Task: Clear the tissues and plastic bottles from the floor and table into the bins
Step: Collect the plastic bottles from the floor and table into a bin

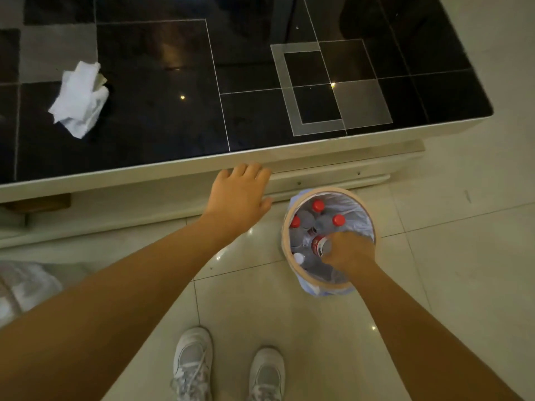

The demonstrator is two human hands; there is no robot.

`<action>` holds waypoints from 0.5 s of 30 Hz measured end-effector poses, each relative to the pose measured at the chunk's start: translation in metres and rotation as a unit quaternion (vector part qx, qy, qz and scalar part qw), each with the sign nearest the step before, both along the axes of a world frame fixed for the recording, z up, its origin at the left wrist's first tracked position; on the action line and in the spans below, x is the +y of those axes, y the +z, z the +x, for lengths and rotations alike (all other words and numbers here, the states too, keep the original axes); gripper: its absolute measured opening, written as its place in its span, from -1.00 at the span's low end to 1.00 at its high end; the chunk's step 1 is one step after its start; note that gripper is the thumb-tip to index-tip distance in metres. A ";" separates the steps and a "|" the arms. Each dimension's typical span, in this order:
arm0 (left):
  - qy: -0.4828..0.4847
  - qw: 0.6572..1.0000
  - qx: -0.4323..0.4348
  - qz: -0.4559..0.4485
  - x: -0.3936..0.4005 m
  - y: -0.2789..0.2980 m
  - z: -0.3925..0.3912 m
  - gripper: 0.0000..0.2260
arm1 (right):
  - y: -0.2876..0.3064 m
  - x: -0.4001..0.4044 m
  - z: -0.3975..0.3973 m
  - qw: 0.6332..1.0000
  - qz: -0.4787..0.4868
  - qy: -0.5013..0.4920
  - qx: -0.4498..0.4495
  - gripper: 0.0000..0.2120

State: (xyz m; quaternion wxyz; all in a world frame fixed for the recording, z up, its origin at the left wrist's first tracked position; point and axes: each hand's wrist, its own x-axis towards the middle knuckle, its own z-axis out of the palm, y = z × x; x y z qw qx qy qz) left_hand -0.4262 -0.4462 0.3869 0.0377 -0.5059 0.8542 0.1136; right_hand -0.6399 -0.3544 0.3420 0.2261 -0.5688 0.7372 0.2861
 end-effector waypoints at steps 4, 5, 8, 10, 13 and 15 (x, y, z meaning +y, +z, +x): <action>-0.004 1.000 0.006 0.000 -0.004 -0.008 0.001 -0.53 | -0.010 -0.010 -0.008 1.000 -0.015 -0.008 0.002 -0.73; -0.006 1.000 0.003 -0.001 -0.005 -0.010 0.001 -0.53 | -0.013 -0.012 -0.009 1.000 -0.009 -0.007 -0.001 -0.71; -0.011 1.000 -0.007 0.004 -0.005 -0.016 0.001 -0.53 | -0.020 -0.016 -0.011 1.000 0.002 0.012 -0.015 -0.63; -0.012 1.000 -0.009 0.008 -0.006 -0.017 0.000 -0.54 | -0.019 -0.016 -0.013 0.999 -0.039 0.026 -0.026 -0.55; -0.009 1.000 -0.012 0.009 -0.009 -0.009 -0.003 -0.54 | -0.004 -0.019 -0.009 0.991 -0.113 0.062 -0.037 -0.51; 0.000 1.000 -0.010 0.009 -0.011 0.002 -0.005 -0.54 | 0.015 -0.024 -0.002 0.982 -0.157 0.082 -0.059 -0.56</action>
